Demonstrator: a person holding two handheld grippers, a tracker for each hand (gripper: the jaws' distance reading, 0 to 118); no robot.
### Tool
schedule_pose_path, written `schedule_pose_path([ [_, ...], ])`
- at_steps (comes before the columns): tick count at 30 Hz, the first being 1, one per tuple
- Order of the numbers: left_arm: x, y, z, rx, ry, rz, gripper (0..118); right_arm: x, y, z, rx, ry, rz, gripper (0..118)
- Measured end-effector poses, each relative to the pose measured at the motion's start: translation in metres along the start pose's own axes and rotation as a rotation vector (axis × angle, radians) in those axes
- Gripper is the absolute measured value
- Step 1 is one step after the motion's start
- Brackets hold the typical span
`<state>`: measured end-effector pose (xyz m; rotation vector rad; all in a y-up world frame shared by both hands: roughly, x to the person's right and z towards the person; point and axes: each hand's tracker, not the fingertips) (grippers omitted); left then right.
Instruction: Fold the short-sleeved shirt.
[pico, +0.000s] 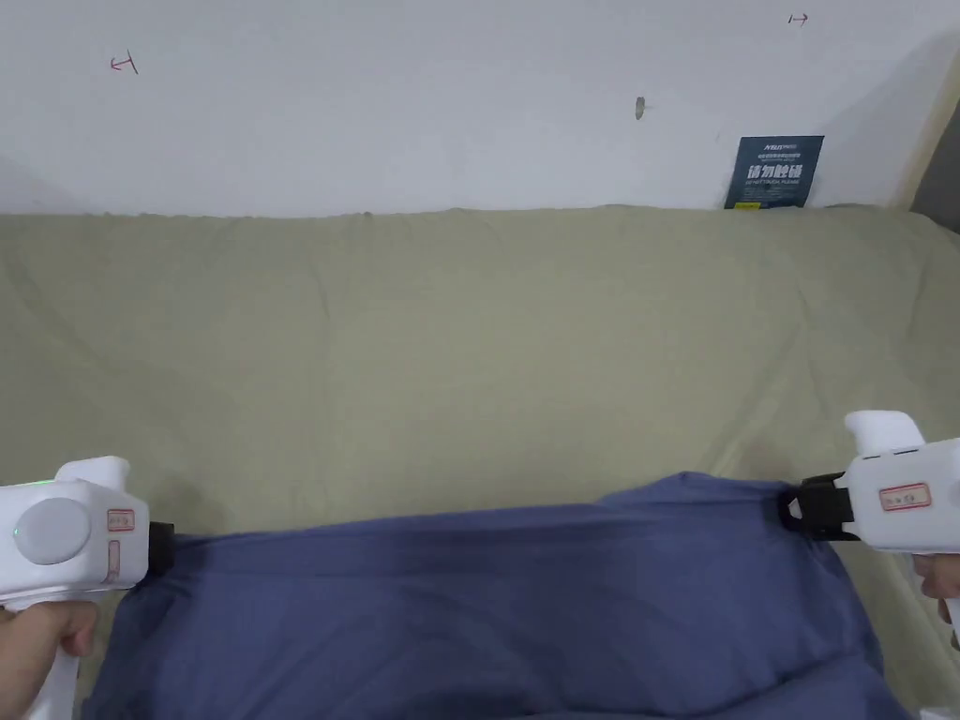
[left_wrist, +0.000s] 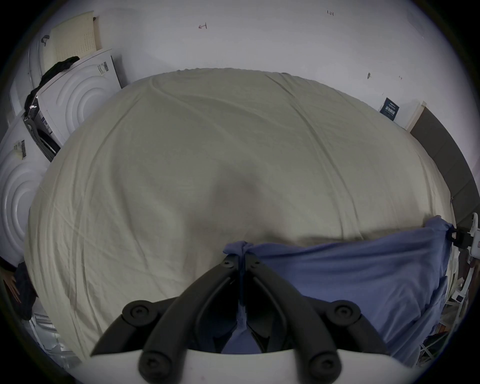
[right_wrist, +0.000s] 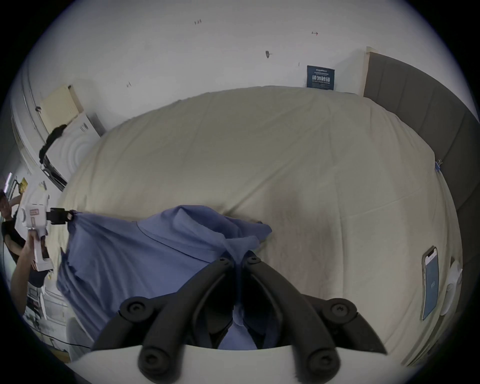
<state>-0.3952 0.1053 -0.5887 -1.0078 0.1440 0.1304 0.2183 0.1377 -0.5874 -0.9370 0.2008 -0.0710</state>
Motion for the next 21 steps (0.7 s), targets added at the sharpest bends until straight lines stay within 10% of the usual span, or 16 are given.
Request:
schedule_pose_path([
  [21, -0.035, -0.133, 0.166, 0.153, -0.072, -0.054, 0, -0.023, -0.147, 0.167, 0.156, 0.058, 0.044, 7],
])
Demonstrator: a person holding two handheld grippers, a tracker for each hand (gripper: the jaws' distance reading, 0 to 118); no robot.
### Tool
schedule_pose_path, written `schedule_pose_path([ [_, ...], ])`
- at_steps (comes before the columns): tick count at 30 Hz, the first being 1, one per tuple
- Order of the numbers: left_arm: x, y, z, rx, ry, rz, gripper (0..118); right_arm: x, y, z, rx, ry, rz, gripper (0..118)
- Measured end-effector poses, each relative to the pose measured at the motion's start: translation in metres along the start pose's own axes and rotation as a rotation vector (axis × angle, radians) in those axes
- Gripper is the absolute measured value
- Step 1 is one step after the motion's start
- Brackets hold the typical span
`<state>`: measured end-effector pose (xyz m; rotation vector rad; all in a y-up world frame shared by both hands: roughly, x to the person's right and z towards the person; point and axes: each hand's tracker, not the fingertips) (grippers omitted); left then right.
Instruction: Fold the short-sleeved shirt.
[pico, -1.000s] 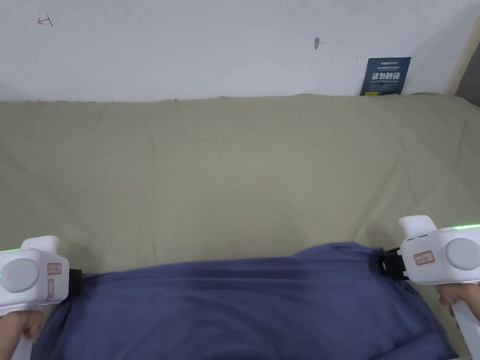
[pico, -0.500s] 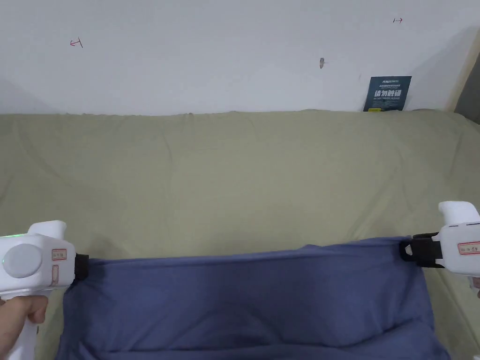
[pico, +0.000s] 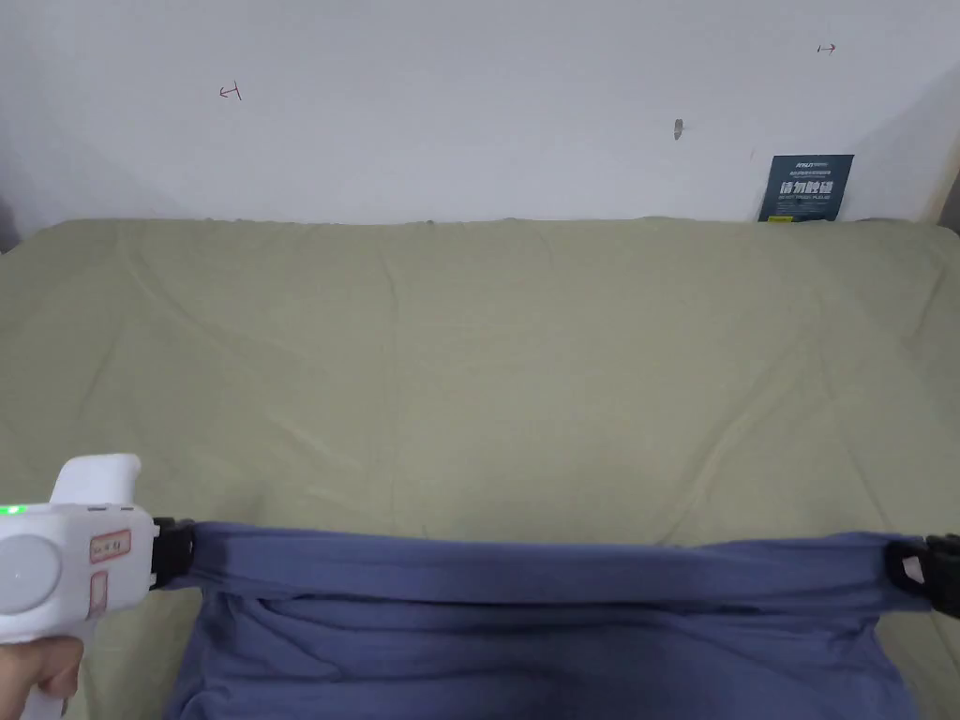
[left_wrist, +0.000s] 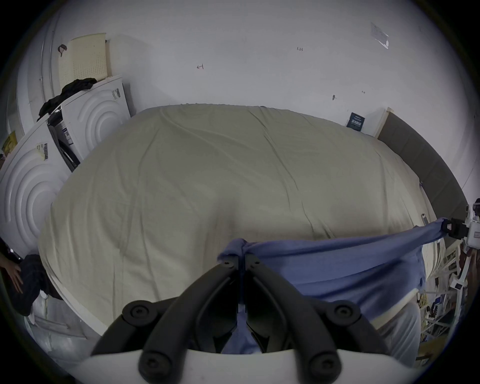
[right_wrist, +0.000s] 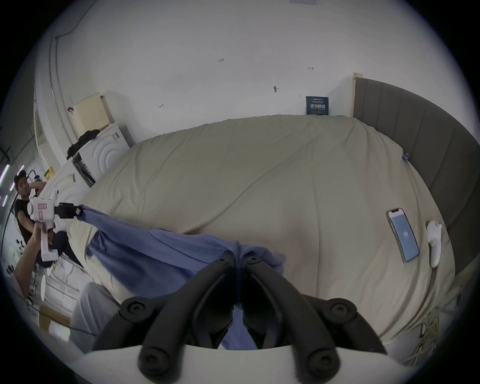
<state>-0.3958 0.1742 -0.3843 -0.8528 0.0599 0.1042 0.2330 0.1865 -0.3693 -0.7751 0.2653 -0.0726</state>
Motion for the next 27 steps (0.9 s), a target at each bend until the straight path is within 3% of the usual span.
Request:
schedule_pose_path([
  [11, -0.018, -0.081, -0.004, -0.043, -0.015, 0.019, 0, 0.001, -0.093, -0.003, -0.097, -0.006, 0.006, 7],
  [21, -0.027, -0.102, -0.025, -0.09, -0.016, 0.063, 4, 0.016, -0.108, -0.028, -0.162, -0.03, -0.019, 8],
  [22, -0.027, -0.102, -0.026, -0.092, -0.015, 0.056, 27, 0.017, -0.107, -0.029, -0.166, -0.029, -0.023, 15],
  [23, -0.026, -0.101, -0.026, -0.095, -0.007, 0.045, 70, 0.016, -0.106, -0.029, -0.168, -0.035, -0.027, 38],
  [24, -0.024, -0.101, -0.026, -0.105, 0.014, 0.035, 110, 0.014, -0.104, -0.027, -0.174, -0.091, -0.024, 73],
  [25, -0.024, -0.1, -0.027, -0.125, 0.042, 0.016, 117, 0.013, -0.104, -0.025, -0.189, -0.127, -0.024, 112],
  [27, -0.019, -0.094, -0.008, -0.084, 0.042, 0.035, 114, 0.012, -0.1, -0.013, -0.109, -0.11, -0.062, 118],
])
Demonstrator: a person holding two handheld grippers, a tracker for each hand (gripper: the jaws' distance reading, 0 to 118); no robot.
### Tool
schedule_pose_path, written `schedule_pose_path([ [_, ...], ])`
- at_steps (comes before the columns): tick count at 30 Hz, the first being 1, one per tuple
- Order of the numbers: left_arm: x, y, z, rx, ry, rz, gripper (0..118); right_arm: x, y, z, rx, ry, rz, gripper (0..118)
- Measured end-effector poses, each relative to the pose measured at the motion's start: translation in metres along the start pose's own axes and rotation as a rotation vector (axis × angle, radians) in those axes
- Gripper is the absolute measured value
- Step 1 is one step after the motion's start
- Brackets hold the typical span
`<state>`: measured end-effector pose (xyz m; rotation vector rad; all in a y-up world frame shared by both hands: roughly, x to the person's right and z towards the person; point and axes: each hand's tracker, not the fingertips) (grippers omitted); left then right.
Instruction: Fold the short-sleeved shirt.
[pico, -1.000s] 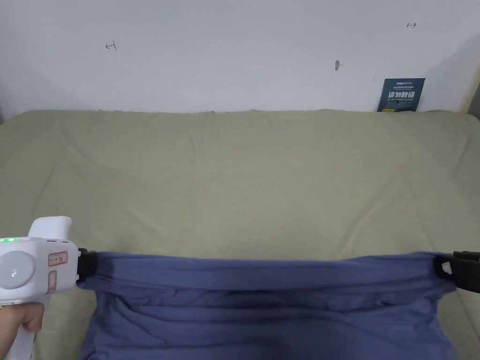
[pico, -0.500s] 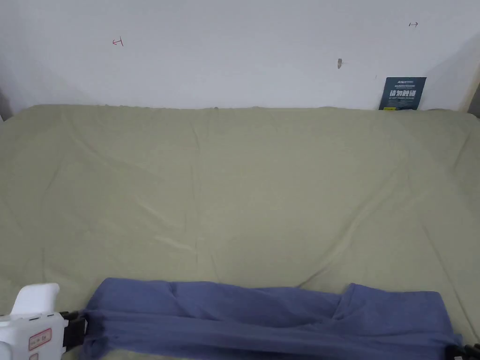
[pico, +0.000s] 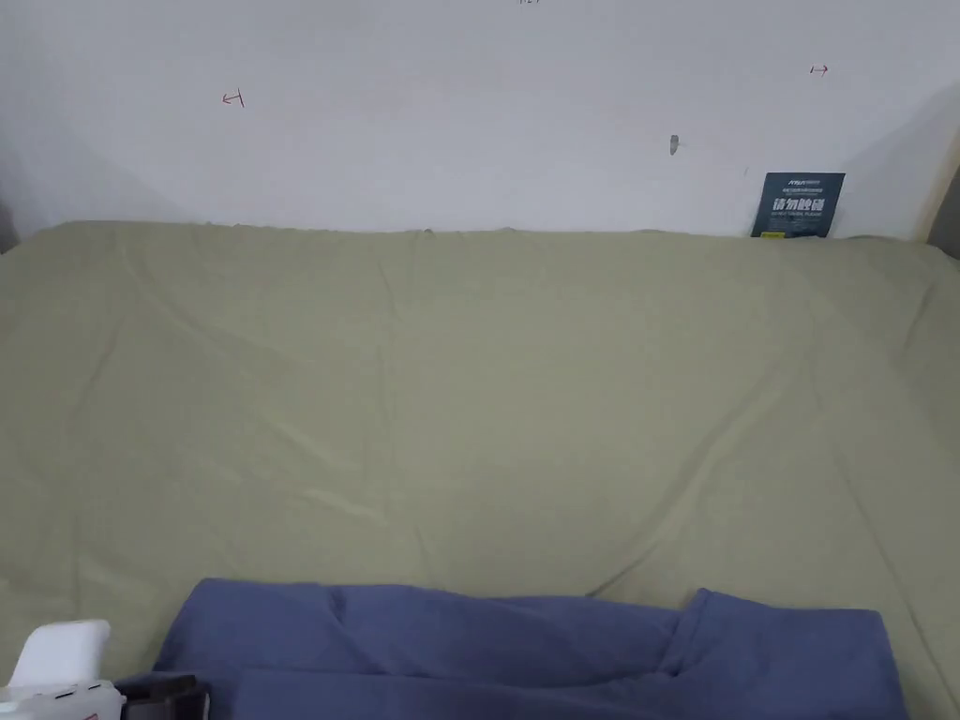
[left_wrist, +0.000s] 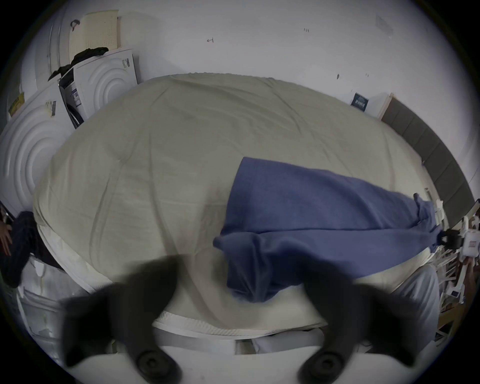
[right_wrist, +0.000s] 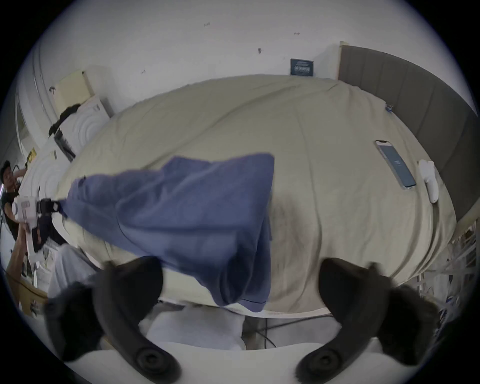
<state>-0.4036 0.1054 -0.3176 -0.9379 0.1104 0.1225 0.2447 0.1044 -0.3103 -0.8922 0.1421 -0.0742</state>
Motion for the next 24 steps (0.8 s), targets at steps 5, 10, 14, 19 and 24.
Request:
schedule_pose_path([
  [5, 0.025, 0.02, 0.055, 0.193, -0.066, 0.04, 111, -0.032, 0.022, 0.049, 0.243, -0.076, -0.033, 118],
  [10, 0.056, 0.023, 0.093, 0.374, -0.059, -0.019, 34, -0.091, 0.023, 0.095, 0.543, -0.138, -0.012, 45],
  [14, 0.049, 0.018, 0.092, 0.377, -0.094, 0.046, 0, -0.124, 0.006, 0.113, 0.69, -0.209, 0.042, 0],
  [19, 0.042, 0.003, 0.096, 0.381, -0.086, 0.084, 0, -0.142, -0.003, 0.116, 0.722, -0.242, 0.087, 0],
  [24, 0.019, 0.002, 0.086, 0.346, -0.07, 0.126, 0, -0.145, -0.002, 0.111, 0.695, -0.222, 0.1, 0],
])
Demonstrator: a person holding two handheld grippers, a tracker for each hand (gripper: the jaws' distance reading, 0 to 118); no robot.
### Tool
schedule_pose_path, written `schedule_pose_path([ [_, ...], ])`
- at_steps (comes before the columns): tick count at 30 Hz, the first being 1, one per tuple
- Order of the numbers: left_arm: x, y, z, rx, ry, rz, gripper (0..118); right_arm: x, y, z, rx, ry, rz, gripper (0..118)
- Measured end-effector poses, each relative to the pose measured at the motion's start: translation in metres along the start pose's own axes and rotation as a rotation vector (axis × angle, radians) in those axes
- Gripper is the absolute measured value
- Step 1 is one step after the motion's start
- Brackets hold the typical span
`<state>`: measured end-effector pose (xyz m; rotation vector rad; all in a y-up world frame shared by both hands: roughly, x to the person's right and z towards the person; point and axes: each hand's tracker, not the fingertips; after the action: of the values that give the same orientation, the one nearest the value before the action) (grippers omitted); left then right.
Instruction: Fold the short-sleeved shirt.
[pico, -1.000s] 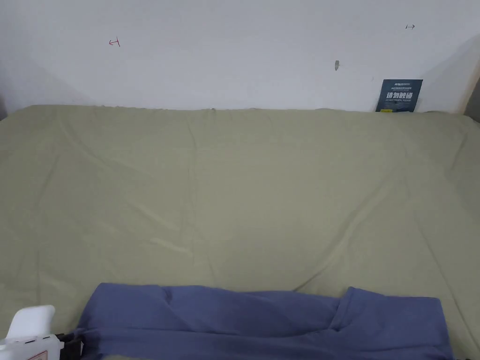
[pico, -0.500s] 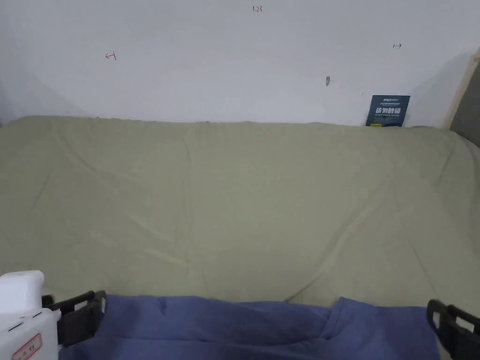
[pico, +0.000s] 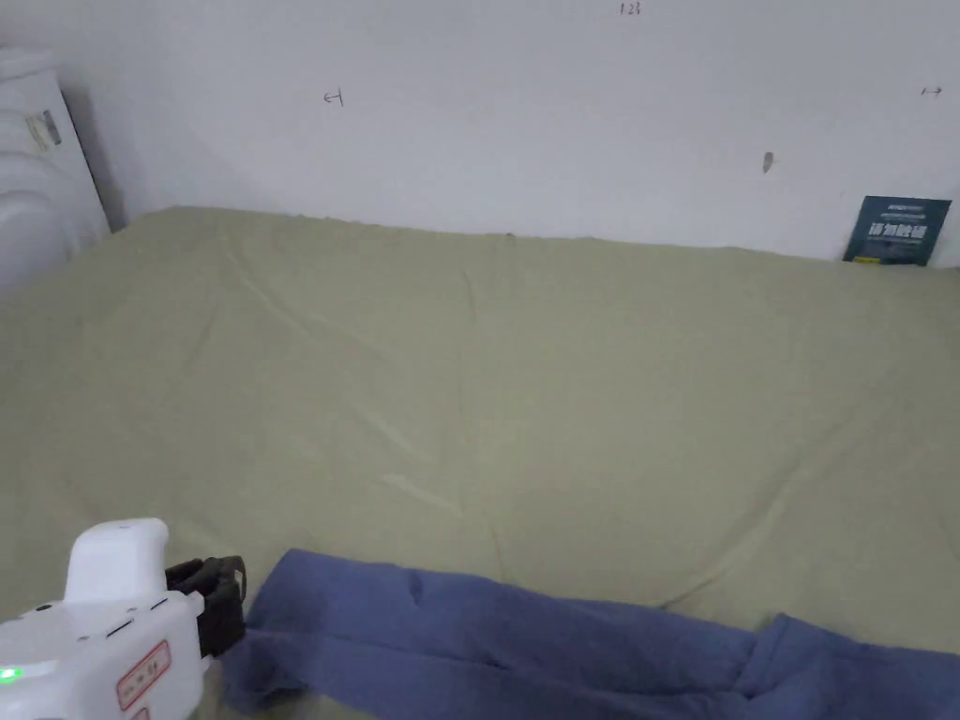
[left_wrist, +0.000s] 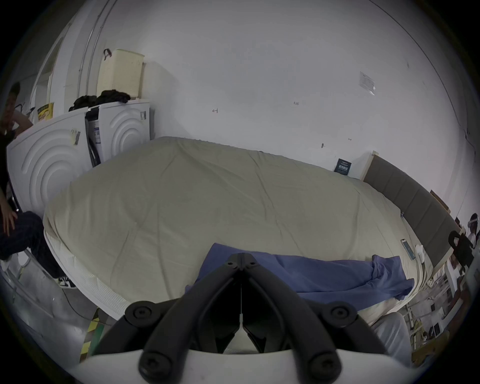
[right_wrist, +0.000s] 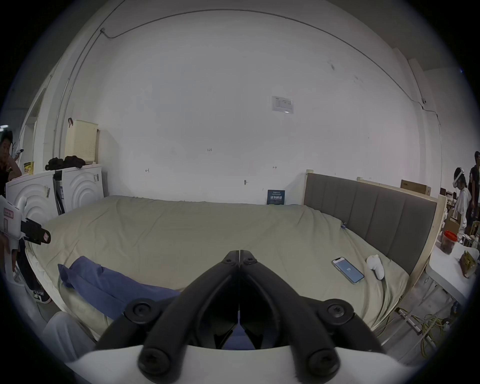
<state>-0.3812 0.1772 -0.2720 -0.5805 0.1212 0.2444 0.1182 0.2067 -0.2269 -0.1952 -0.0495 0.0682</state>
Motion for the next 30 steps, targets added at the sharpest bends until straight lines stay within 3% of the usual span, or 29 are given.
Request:
schedule_pose_path([
  [7, -0.039, 0.009, -0.031, -0.092, -0.015, 0.051, 0, -0.009, 0.004, -0.005, -0.01, -0.011, 0.024, 0],
  [16, -0.104, 0.028, -0.118, -0.388, -0.376, 0.361, 0, -0.018, 0.01, -0.004, -0.043, -0.023, 0.046, 0],
  [18, -0.108, 0.028, -0.134, -0.441, -0.458, 0.397, 12, -0.021, 0.011, -0.002, -0.047, -0.033, 0.047, 0],
  [19, -0.113, 0.027, -0.145, -0.478, -0.517, 0.443, 46, -0.022, 0.012, -0.003, -0.054, -0.039, 0.052, 0],
  [20, -0.115, 0.023, -0.155, -0.514, -0.561, 0.464, 88, -0.023, 0.012, -0.005, -0.056, -0.043, 0.053, 0],
  [21, -0.114, 0.02, -0.165, -0.563, -0.607, 0.472, 118, -0.025, 0.012, -0.006, -0.06, -0.046, 0.052, 0],
  [26, -0.12, 0.014, -0.193, -0.608, -0.589, 0.475, 115, -0.027, 0.008, -0.009, -0.083, -0.052, 0.049, 0],
  [30, -0.113, 0.007, -0.212, -0.684, -0.711, 0.48, 113, -0.028, 0.008, -0.01, -0.086, -0.06, 0.052, 0],
])
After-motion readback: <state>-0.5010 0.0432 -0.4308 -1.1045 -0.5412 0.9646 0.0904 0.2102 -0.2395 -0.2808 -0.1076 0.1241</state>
